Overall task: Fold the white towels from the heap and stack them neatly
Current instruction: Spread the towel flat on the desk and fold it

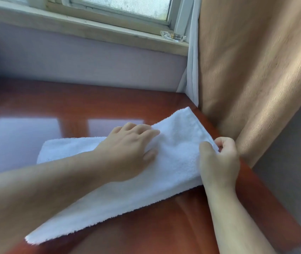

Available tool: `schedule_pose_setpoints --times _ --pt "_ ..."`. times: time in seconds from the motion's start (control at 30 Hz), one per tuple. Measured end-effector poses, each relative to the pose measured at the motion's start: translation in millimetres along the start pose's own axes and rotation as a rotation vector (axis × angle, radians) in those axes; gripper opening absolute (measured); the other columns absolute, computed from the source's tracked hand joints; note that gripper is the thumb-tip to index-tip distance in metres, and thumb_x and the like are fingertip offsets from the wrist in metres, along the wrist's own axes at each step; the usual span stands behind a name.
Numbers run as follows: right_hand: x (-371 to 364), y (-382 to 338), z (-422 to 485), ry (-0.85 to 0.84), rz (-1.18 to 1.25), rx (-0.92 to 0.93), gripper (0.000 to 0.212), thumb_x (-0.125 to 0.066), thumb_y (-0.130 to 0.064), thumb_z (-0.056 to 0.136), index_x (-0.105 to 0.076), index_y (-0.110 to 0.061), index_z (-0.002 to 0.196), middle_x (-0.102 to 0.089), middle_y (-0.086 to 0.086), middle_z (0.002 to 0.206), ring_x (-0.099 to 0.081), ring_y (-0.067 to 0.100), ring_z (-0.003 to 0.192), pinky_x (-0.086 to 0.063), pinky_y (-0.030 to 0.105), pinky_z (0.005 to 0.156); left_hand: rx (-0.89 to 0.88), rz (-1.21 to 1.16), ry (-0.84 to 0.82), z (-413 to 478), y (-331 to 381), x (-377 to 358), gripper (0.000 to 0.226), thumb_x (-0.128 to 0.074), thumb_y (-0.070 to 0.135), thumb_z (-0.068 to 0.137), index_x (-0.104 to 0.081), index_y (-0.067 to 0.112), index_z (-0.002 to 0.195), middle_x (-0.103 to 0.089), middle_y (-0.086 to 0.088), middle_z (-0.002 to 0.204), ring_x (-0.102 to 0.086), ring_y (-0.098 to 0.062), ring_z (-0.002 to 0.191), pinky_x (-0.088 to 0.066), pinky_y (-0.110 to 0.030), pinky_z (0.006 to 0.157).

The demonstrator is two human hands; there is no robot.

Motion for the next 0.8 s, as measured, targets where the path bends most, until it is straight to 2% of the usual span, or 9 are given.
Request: schedule_pose_setpoints --times 0.17,0.23,0.37,0.47,0.53,0.6,0.67,0.7,0.8 --pt "0 4 0 -0.002 -0.130 -0.012 0.017 -0.061 -0.016 0.078 -0.051 -0.019 0.091 -0.054 -0.007 0.077 -0.051 0.008 0.071 -0.035 0.024 0.055 0.008 0.017 -0.055 0 -4 -13 0.055 -0.022 0.060 0.095 -0.030 0.038 0.145 -0.032 0.018 0.149 -0.029 -0.015 0.133 -0.022 -0.032 0.107" --pt "-1 5 -1 -0.011 -0.200 -0.020 0.022 -0.060 -0.016 0.079 -0.049 -0.021 0.097 -0.053 -0.008 0.080 -0.052 0.016 0.075 -0.036 0.032 0.059 0.017 0.027 -0.093 2 -5 -16 0.065 -0.017 0.064 0.092 -0.023 0.038 0.150 -0.024 0.017 0.157 -0.025 -0.015 0.138 -0.018 -0.033 0.111" --pt "1 2 -4 -0.032 -0.406 0.019 0.030 -0.058 -0.012 0.079 -0.043 -0.024 0.102 -0.049 -0.011 0.079 -0.048 0.027 0.096 -0.035 0.036 0.071 0.057 0.066 -0.150 -6 -11 -20 0.083 -0.010 0.076 0.086 -0.004 0.034 0.157 -0.005 0.010 0.166 -0.013 -0.014 0.147 -0.008 -0.034 0.119" --pt "3 -13 -5 0.026 -0.633 0.139 0.040 -0.061 -0.009 0.079 -0.051 -0.022 0.115 -0.060 0.003 0.111 -0.044 0.033 0.116 -0.039 0.045 0.090 0.074 0.099 -0.156 -17 -17 -19 0.092 0.001 0.081 0.079 0.003 0.032 0.157 -0.004 0.007 0.167 -0.010 -0.014 0.150 -0.006 -0.036 0.122" --pt "-6 -36 -12 0.024 -0.639 0.348 0.043 -0.062 -0.007 0.079 -0.060 -0.019 0.120 -0.059 0.006 0.119 -0.046 0.033 0.119 -0.036 0.045 0.096 0.077 0.096 -0.167 -20 -18 -22 0.090 -0.001 0.081 0.082 0.006 0.032 0.158 -0.001 0.008 0.167 -0.007 -0.013 0.151 -0.005 -0.038 0.123" --pt "-29 -59 -22 -0.128 -0.486 0.531 0.036 -0.060 -0.007 0.081 -0.066 -0.014 0.115 -0.064 0.005 0.115 -0.051 0.029 0.115 -0.037 0.037 0.097 0.071 0.100 -0.150 -20 -18 -24 0.091 -0.004 0.079 0.083 0.009 0.031 0.158 0.000 0.007 0.168 -0.006 -0.013 0.152 -0.005 -0.038 0.123" --pt "-59 -64 -28 -0.360 -0.433 0.571 0.030 -0.053 -0.014 0.090 -0.069 -0.012 0.115 -0.065 0.002 0.120 -0.050 0.020 0.119 -0.035 0.030 0.100 0.078 0.081 -0.119 -20 -18 -24 0.094 -0.006 0.080 0.082 0.012 0.027 0.158 -0.004 0.007 0.167 -0.008 -0.013 0.151 -0.006 -0.038 0.123" --pt "-73 -59 -28 -0.472 -0.488 0.555 0.032 -0.049 -0.019 0.095 -0.067 -0.014 0.121 -0.062 0.001 0.130 -0.045 0.018 0.128 -0.032 0.030 0.106 0.088 0.066 -0.103 -20 -19 -24 0.096 -0.007 0.080 0.082 0.013 0.025 0.158 -0.006 0.007 0.167 -0.010 -0.012 0.151 -0.006 -0.037 0.123" --pt "-91 -17 -21 -0.660 -0.815 0.341 0.054 -0.026 -0.044 0.102 -0.034 -0.031 0.154 -0.021 -0.006 0.166 -0.007 0.018 0.153 -0.008 0.043 0.124 0.118 0.050 -0.088 -25 -24 -23 0.096 -0.003 0.080 0.082 0.008 0.023 0.159 -0.005 0.007 0.167 -0.009 -0.011 0.151 -0.004 -0.037 0.123"
Point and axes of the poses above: each hand's wrist, its own z-axis towards the middle knuckle, its own x-axis out of the back of the hand, y = z × x, the point moved 8 cm from there along z, towards the middle knuckle
